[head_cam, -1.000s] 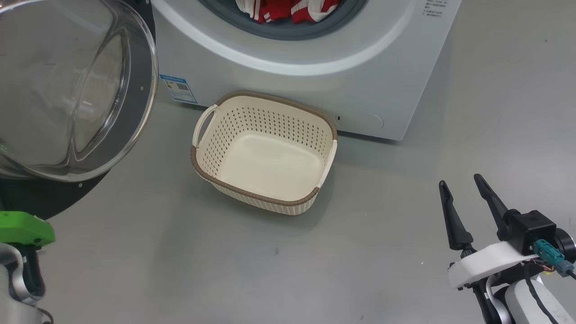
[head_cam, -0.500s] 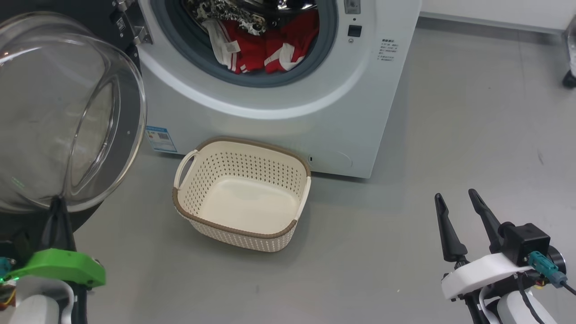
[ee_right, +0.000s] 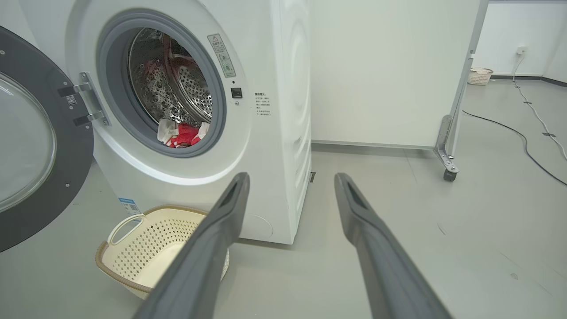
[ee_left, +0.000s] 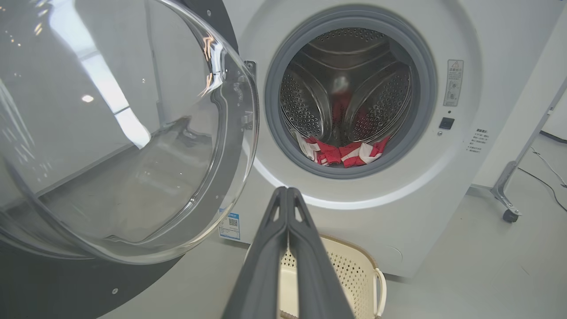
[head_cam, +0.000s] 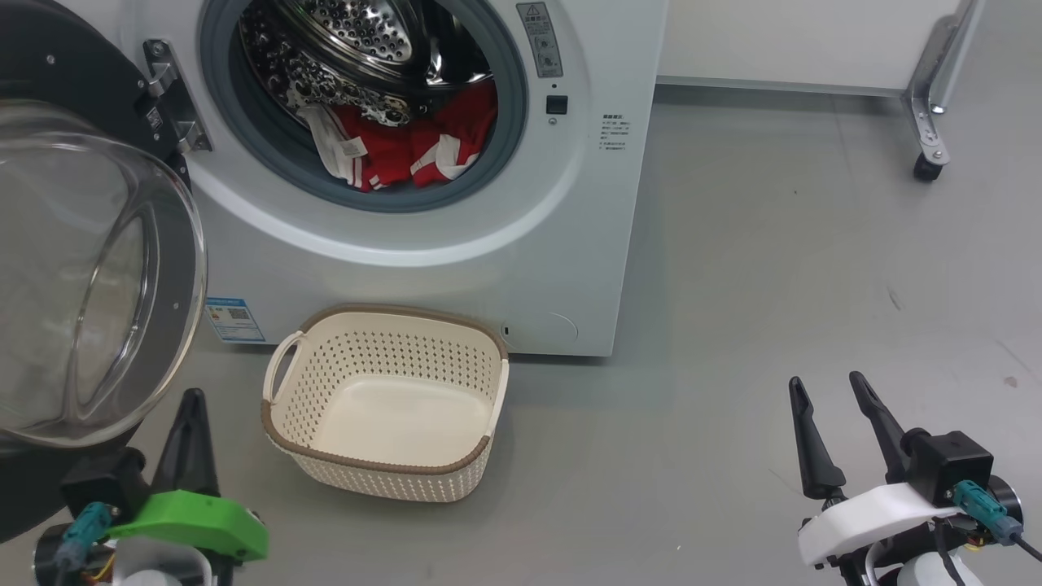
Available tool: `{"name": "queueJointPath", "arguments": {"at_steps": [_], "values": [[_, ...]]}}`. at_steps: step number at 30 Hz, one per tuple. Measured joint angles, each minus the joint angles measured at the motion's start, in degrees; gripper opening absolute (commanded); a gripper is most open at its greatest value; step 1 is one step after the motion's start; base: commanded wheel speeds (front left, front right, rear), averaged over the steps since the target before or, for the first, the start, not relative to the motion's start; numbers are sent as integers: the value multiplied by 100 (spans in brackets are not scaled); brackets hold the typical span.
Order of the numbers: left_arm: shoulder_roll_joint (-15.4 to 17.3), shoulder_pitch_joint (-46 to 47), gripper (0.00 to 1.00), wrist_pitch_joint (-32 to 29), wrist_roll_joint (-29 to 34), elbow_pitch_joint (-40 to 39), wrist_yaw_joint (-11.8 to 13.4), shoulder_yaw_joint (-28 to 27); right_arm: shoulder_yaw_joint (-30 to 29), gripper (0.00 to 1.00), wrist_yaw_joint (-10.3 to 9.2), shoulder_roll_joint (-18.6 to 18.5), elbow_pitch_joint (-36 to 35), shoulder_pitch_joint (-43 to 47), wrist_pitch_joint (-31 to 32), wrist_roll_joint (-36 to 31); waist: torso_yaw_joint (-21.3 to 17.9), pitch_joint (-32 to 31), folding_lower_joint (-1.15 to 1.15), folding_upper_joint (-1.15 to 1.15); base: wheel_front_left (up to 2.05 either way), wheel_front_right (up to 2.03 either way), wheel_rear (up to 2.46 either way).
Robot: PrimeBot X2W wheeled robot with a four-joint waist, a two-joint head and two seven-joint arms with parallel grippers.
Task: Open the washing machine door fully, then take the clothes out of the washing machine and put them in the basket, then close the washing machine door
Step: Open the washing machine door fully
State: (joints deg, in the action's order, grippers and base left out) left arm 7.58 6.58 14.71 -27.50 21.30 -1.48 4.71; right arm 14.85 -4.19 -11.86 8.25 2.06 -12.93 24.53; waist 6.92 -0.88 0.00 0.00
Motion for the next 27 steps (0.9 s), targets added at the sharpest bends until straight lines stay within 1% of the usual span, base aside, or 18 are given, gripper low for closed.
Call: {"name": "queueJointPath", "arguments": {"at_steps": [5,9,13,19,20,21,22,23,27], "values": [[-168,-170,0,0,85,-175,-76,220,-35,100,0,3,-51,38,-8,1,-156,-53,0,0,0,0,0],[-255,-278,0,0,141,-302,-85,308,-94,100,-4,4,-105,53,-40,8,-245,-50,0,0,0,0,0],[-310,-327,0,0,198,-370,-92,461,-157,100,-7,3,-129,88,-49,14,-282,-25,0,0,0,0,0],[-327,-405,0,0,202,-500,-92,509,-169,100,-9,3,-176,102,-51,14,-314,10,0,0,0,0,0],[-328,-413,14,0,216,-513,-101,530,-172,100,-9,4,-179,104,-51,14,-319,17,0,0,0,0,0],[-331,-425,47,0,216,-512,-119,557,-176,100,-11,4,-182,106,-51,14,-323,23,0,0,0,0,0],[-342,-432,84,0,216,-512,-120,578,-179,100,-49,4,-186,110,-51,14,-326,29,0,0,0,0,0],[-352,-433,100,0,218,-520,-120,587,-181,100,-51,4,-190,114,-51,14,-329,34,0,0,0,0,0],[-355,-437,100,0,234,-576,-119,590,-185,100,-51,4,-202,145,-52,14,-335,47,0,0,0,0,0]]}}
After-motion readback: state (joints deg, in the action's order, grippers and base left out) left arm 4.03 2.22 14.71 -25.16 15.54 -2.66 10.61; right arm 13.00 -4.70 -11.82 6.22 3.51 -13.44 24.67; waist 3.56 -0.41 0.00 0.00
